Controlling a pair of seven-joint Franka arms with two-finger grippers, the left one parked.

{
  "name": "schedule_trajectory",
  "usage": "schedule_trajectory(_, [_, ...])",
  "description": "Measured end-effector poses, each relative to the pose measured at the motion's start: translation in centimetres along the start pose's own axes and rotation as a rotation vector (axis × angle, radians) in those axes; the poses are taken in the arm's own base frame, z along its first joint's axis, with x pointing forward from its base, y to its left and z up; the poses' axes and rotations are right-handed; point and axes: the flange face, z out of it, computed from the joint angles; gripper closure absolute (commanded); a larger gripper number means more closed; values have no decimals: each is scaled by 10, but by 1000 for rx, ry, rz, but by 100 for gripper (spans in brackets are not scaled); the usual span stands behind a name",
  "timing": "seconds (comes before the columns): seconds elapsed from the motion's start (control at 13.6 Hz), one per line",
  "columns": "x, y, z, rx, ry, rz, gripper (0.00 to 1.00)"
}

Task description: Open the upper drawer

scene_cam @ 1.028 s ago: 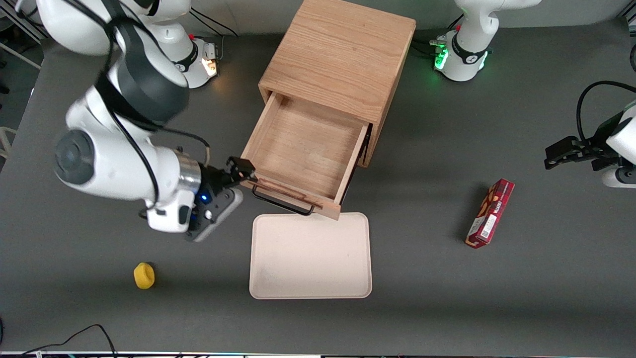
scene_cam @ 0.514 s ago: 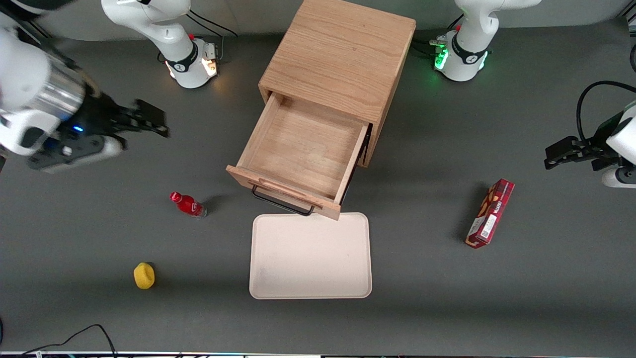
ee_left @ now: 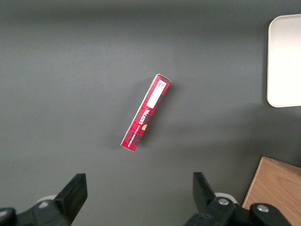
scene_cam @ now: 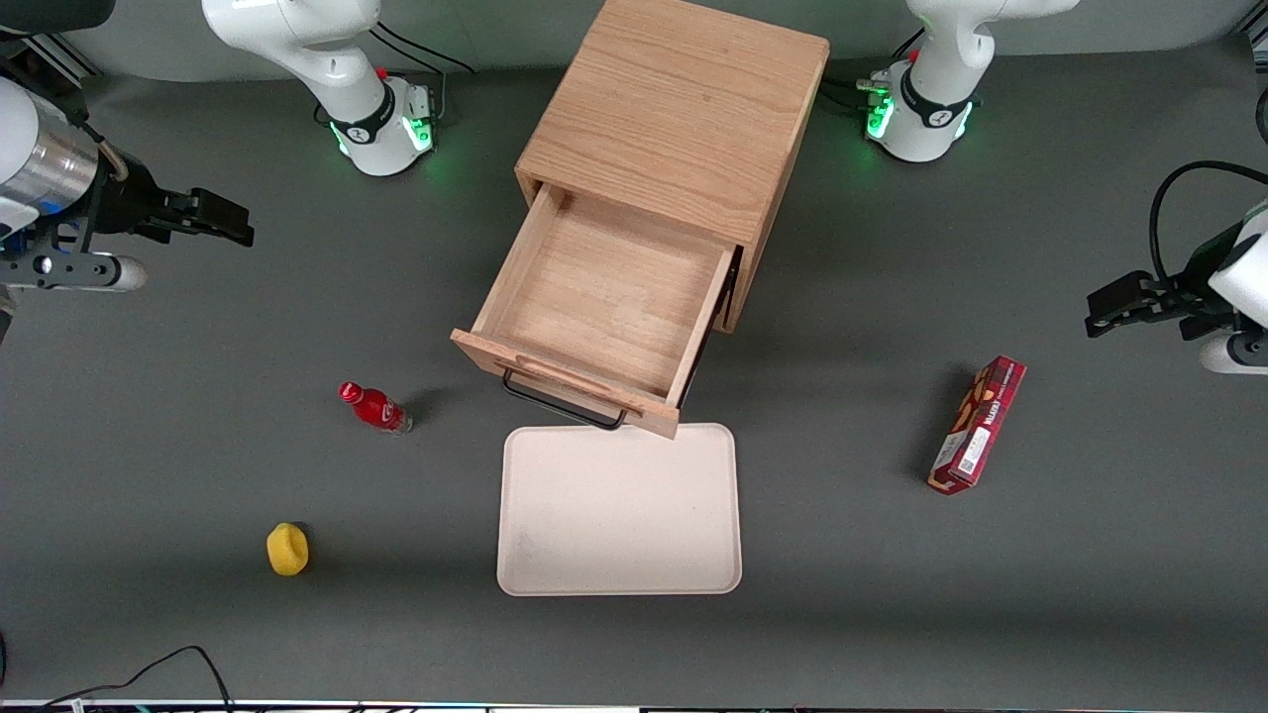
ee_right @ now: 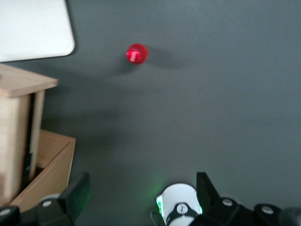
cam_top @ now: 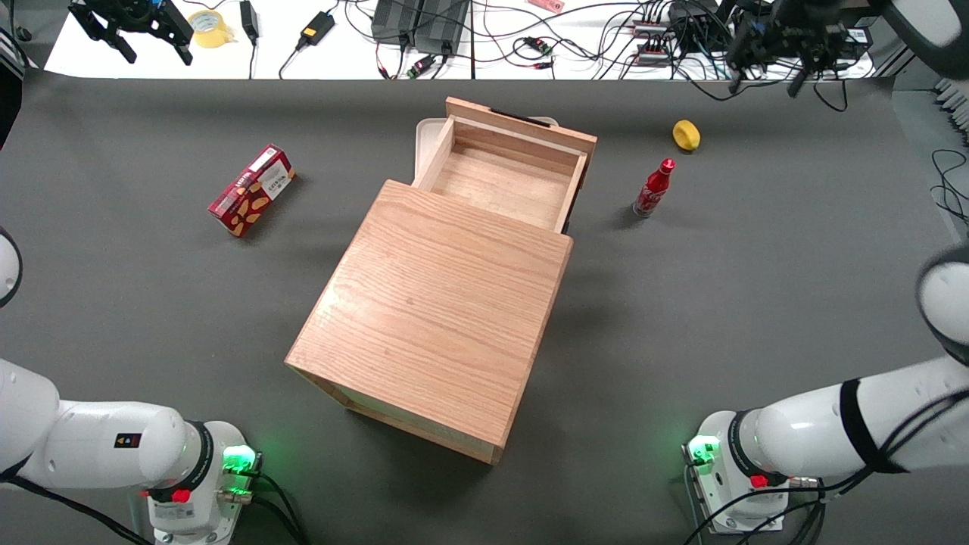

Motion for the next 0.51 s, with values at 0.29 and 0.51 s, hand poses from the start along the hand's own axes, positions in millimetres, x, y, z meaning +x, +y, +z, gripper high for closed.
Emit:
schedule_trajectory(0.29, [-29, 59, 17, -2, 55, 85, 0])
schedule_trajectory(0.51, [-29, 75, 9, 5, 84, 112, 0])
